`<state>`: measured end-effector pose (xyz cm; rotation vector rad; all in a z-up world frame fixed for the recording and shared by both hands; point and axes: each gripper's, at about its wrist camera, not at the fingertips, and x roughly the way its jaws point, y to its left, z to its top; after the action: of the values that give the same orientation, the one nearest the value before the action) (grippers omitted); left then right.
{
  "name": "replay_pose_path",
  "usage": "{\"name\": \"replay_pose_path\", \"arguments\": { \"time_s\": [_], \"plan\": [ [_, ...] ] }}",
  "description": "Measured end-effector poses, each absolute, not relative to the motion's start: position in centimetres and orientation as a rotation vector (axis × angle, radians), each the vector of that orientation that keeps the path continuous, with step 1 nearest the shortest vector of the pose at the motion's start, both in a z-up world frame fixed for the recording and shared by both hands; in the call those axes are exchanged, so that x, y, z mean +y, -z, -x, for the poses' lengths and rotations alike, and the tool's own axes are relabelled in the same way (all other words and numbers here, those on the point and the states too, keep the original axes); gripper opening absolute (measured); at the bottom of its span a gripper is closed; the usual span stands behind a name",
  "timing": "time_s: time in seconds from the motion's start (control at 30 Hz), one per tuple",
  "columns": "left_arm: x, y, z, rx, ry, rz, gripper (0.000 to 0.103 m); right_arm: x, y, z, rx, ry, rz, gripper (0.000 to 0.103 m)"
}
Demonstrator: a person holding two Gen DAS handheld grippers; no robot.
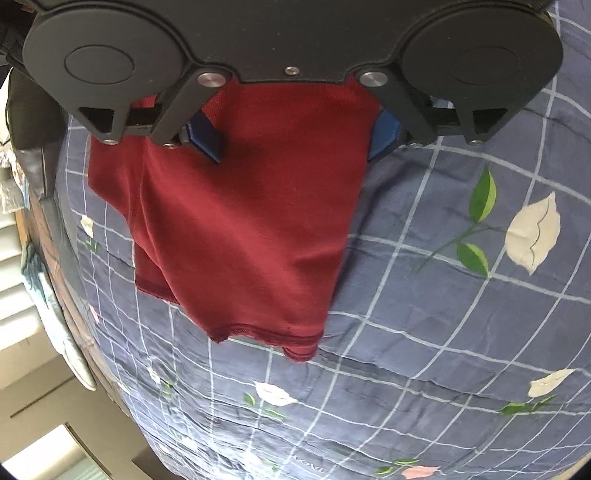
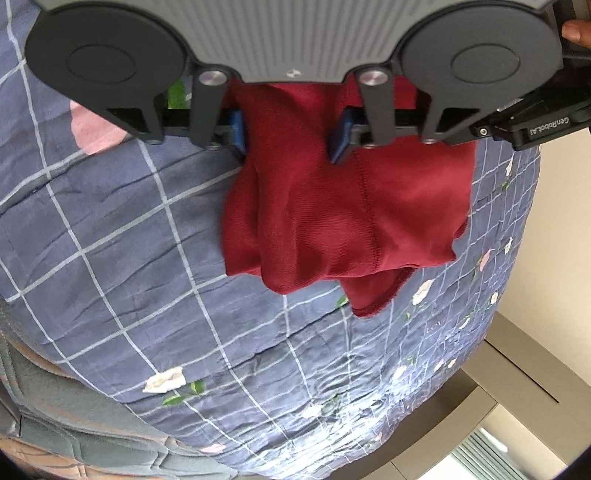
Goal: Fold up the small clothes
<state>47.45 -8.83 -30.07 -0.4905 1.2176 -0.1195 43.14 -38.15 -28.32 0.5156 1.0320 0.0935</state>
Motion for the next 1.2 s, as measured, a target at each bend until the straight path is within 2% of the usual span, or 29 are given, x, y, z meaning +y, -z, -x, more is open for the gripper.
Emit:
{"name": "replay_pose_path", "arguments": {
  "time_s": [0.13, 0.17, 0.4, 0.5, 0.83, 1.03, 1.2],
  "plan": [
    [-8.5, 29.9, -47.4, 1.217, 0.143, 0.501, 0.075, -37.4, 27.7, -42.7, 1.014, -0.070, -0.492, 0.025],
    [-8.4, 29.8, -47.3, 1.216, 0.149, 0.497, 0.070, -37.2, 27.5, -42.6, 1.011, -0.062, -0.484, 0.022],
    [-7.8, 29.0, -47.3, 1.216, 0.192, 0.463, 0.036, -35.4, 25.5, -41.7, 0.964, -0.006, -0.459, 0.018],
    [-7.5, 28.3, -47.2, 1.196, 0.215, 0.444, 0.028, -34.4, 24.2, -41.3, 0.933, -0.010, -0.457, 0.017],
    [-2.4, 22.9, -46.4, 1.046, 0.213, 0.404, 0.025, -28.5, 20.3, -41.9, 0.840, -0.152, -0.449, 0.016],
    [2.7, 20.9, -46.1, 1.006, 0.107, 0.356, 0.026, -23.3, 21.7, -44.8, 0.849, -0.273, -0.462, 0.016],
    [6.2, 21.6, -45.7, 1.005, 0.017, 0.353, 0.026, -20.3, 23.8, -46.4, 0.922, -0.313, -0.472, 0.017]
  ]
}}
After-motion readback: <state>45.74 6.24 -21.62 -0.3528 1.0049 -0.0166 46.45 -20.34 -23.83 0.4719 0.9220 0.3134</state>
